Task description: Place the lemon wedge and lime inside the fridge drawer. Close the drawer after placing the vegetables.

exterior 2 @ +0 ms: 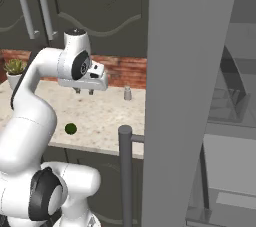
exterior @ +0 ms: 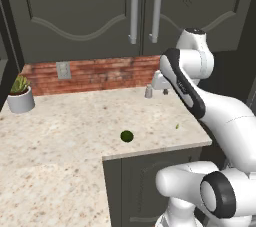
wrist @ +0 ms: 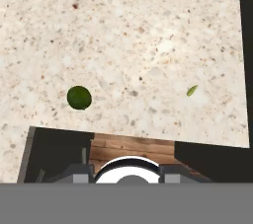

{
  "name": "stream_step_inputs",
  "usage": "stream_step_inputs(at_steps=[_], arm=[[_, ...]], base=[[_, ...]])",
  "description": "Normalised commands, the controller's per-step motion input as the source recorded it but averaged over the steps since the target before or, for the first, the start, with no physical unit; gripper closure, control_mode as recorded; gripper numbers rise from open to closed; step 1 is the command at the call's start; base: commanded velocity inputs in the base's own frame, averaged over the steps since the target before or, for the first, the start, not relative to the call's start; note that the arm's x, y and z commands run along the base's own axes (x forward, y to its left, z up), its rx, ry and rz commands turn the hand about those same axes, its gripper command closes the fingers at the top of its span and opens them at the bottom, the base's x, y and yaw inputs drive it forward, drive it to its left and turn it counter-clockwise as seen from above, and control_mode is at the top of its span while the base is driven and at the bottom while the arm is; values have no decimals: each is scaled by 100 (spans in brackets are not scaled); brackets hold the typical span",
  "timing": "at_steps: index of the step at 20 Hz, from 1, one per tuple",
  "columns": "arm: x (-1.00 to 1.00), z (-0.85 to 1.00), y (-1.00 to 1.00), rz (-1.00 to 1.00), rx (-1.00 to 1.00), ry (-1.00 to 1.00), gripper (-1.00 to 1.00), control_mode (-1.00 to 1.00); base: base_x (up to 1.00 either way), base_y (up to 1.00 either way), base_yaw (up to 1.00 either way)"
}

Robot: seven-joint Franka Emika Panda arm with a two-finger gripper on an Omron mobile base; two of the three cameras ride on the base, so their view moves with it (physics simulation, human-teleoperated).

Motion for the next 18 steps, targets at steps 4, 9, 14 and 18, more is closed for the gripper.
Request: stream_step_inputs(at_steps=[4, 9, 14, 18], arm=[[-6, -8, -4, 0, -1, 1, -100, -100], [-6, -68, 59, -18, -15, 2, -100, -100], [0, -60, 34, -1, -5, 4, -100, -100], [0, -45, 89, 1, 0, 4, -100, -100]], base=[[0, 0, 0], [0, 0, 0], [0, 0, 0], [0, 0, 0]])
